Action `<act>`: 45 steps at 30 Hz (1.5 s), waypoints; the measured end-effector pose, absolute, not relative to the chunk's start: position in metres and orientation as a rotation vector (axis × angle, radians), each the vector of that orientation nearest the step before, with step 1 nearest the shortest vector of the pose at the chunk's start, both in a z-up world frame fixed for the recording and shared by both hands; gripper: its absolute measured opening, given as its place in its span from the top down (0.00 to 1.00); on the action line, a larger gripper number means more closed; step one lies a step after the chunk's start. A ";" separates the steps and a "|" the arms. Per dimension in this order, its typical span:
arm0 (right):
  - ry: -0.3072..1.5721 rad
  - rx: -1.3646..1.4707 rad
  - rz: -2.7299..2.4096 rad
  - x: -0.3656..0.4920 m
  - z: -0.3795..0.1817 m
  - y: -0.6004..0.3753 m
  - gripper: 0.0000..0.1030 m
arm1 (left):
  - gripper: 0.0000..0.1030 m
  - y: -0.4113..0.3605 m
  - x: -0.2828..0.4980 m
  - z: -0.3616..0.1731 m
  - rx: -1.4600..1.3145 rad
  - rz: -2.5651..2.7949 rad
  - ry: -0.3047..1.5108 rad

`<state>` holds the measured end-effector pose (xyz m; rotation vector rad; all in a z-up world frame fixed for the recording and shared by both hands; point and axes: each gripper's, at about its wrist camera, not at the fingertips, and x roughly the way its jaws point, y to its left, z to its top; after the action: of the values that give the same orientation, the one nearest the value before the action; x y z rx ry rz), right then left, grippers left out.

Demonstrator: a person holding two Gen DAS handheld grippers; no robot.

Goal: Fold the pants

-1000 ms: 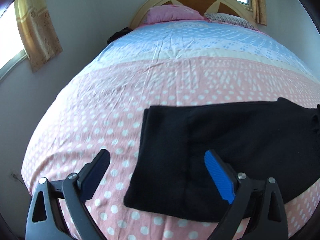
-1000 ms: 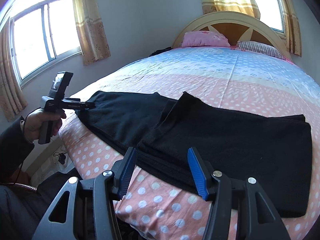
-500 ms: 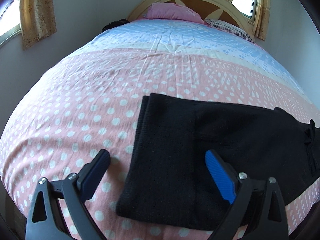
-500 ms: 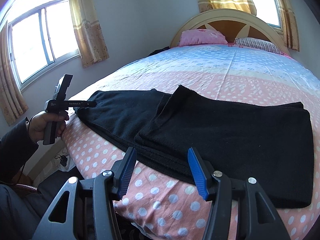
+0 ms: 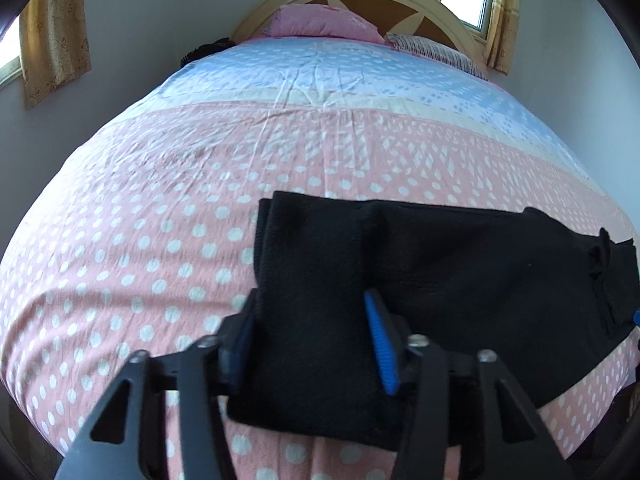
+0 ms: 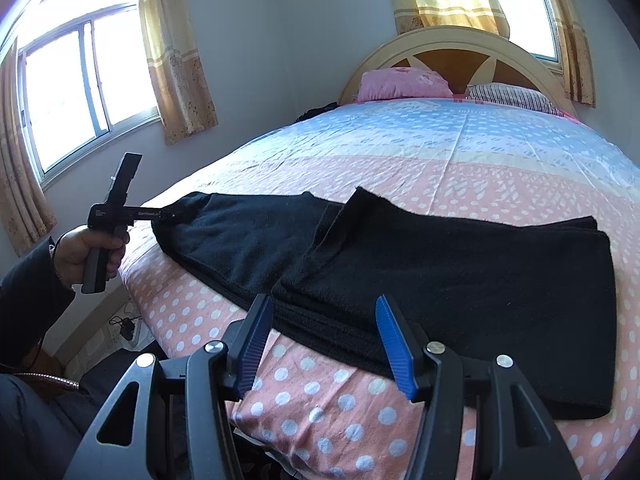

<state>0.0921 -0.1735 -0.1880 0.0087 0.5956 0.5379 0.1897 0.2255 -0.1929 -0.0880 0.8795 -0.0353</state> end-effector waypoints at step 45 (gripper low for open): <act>0.598 0.377 0.152 0.113 -0.146 -0.336 0.18 | 0.14 -0.142 0.159 -0.070 0.167 -0.688 0.640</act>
<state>0.1133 -0.3361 -0.1459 0.3770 0.5978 0.1524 0.1592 -0.1425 -0.0697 0.1669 0.6400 -0.6877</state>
